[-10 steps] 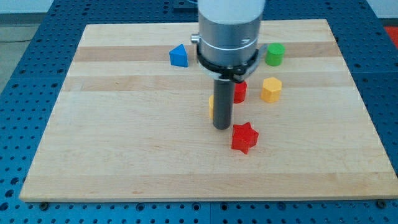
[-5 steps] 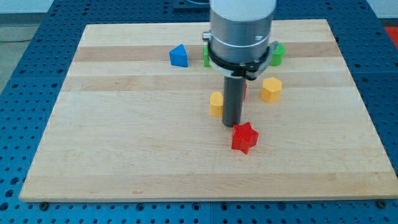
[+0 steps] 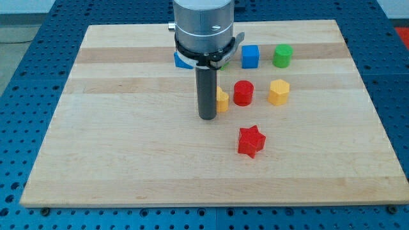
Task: Move the yellow heart to the left of the red circle
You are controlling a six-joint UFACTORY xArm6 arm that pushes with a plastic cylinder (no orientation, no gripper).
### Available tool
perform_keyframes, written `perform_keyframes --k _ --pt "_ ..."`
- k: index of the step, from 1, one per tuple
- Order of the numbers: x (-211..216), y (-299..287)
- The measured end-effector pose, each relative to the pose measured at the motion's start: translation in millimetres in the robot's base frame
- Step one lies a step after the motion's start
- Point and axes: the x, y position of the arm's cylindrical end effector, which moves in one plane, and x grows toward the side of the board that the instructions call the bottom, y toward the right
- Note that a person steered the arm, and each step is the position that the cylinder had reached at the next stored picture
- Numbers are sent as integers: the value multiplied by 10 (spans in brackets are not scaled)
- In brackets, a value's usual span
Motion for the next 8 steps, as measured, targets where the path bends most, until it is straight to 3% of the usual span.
perform_keyframes --k 8 --pt "11 381"
